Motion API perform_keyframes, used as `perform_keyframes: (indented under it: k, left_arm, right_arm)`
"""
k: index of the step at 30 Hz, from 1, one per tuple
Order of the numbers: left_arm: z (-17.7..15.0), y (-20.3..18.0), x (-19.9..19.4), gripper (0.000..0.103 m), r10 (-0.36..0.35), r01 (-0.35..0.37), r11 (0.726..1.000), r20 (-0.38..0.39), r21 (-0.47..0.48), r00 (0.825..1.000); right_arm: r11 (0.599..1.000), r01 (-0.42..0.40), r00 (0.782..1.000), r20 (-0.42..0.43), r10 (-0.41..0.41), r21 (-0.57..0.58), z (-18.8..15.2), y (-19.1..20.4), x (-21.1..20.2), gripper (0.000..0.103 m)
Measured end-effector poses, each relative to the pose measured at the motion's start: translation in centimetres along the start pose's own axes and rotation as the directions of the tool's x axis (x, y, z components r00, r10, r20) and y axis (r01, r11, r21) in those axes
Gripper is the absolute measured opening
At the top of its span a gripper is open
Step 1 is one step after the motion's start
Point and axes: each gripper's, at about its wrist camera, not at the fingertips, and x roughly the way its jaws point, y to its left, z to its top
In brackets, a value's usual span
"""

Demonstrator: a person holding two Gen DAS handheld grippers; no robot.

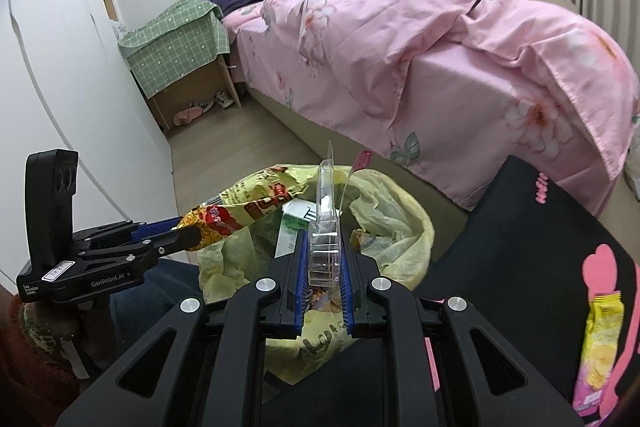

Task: Collect trash
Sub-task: 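Carry the gold bag and clear piece over the yellow bin and open both tools, then move both tools back over the table toward the pink wrappers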

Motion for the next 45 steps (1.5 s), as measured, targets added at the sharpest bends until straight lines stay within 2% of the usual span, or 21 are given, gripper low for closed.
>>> perform_keyframes:
  k: [7, 10, 11, 12, 13, 14, 20, 23, 26, 30, 31, 35, 39, 41, 45]
  left_arm:
    - [-0.1, -0.1, 1.7, 0.035, -0.023, 0.023, 1.000, -0.031, -0.012, 0.999]
    - [0.3, 0.4, 1.9, 0.040, -0.061, 0.059, 0.996, -0.027, -0.059, 0.998]
    - [0.5, 0.7, 1.5, 0.049, -0.067, 0.066, 0.995, -0.005, -0.076, 0.998]
    - [0.6, 0.9, 1.2, 0.058, -0.062, 0.063, 0.995, 0.009, -0.083, 0.998]
    - [0.8, 1.1, 0.8, 0.060, -0.056, 0.059, 0.994, 0.026, -0.091, 0.998]
    - [1.0, 1.4, 0.1, 0.060, -0.050, 0.055, 0.993, 0.051, -0.106, 0.997]
    - [1.7, 2.1, -2.2, 0.063, -0.004, 0.024, 0.986, 0.124, -0.166, 0.992]
    - [1.7, 1.1, -2.8, 0.063, -0.004, 0.022, 0.990, 0.127, -0.140, 0.992]
    - [1.4, -0.6, -3.2, 0.063, -0.036, 0.049, 0.994, 0.127, -0.100, 0.991]
    - [0.9, -3.8, -3.1, 0.063, -0.096, 0.099, 0.995, 0.117, -0.028, 0.989]
    - [0.8, -5.0, -3.0, 0.063, -0.120, 0.121, 0.993, 0.107, -0.006, 0.987]
    - [-0.1, -9.4, -2.3, 0.063, -0.205, 0.200, 0.976, 0.062, 0.085, 0.977]
    - [-1.4, -14.8, -1.0, 0.064, -0.328, 0.325, 0.923, -0.021, 0.208, 0.944]
    - [-2.0, -17.6, 0.4, 0.064, -0.361, 0.374, 0.894, -0.100, 0.245, 0.927]
    - [-3.5, -22.1, 2.2, 0.064, -0.377, 0.428, 0.854, -0.215, 0.297, 0.901]
  right_arm:
    - [1.000, -0.013, 0.999, -0.036, 0.013, 0.006, -0.2, -0.5, 2.3, 0.015]
    - [1.000, -0.001, 0.999, -0.050, 0.003, 0.026, -0.2, -0.9, 3.2, 0.017]
    - [0.999, 0.002, 0.999, -0.052, 0.000, 0.035, -0.2, -1.1, 3.3, 0.020]
    - [0.999, -0.003, 0.999, -0.052, 0.006, 0.042, -0.3, -1.2, 3.3, 0.035]
    - [0.999, -0.009, 0.999, -0.049, 0.011, 0.046, -0.3, -1.3, 3.2, 0.053]
    - [0.999, -0.015, 0.999, -0.040, 0.017, 0.048, -0.4, -1.3, 2.9, 0.056]
    - [0.998, 0.033, 0.999, -0.012, -0.033, 0.047, -0.4, -1.3, -0.1, 0.056]
    - [0.996, 0.062, 0.998, 0.029, -0.064, 0.062, -0.6, -1.9, -3.2, 0.056]
    - [0.992, 0.104, 0.991, 0.074, -0.110, 0.069, -1.6, -2.8, -7.1, 0.058]
    - [0.975, 0.194, 0.968, 0.142, -0.208, 0.106, -4.5, -4.6, -13.5, 0.061]
    - [0.966, 0.225, 0.957, 0.159, -0.243, 0.127, -5.5, -5.3, -15.2, 0.064]
    - [0.912, 0.346, 0.900, 0.196, -0.389, 0.218, -10.2, -7.8, -21.7, 0.065]
    - [0.873, 0.400, 0.860, 0.214, -0.463, 0.279, -14.7, -9.6, -26.1, 0.070]
    - [0.853, 0.413, 0.845, 0.216, -0.490, 0.318, -17.5, -10.7, -28.0, 0.071]
    - [0.843, 0.374, 0.833, 0.258, -0.489, 0.387, -21.8, -12.1, -30.5, 0.073]
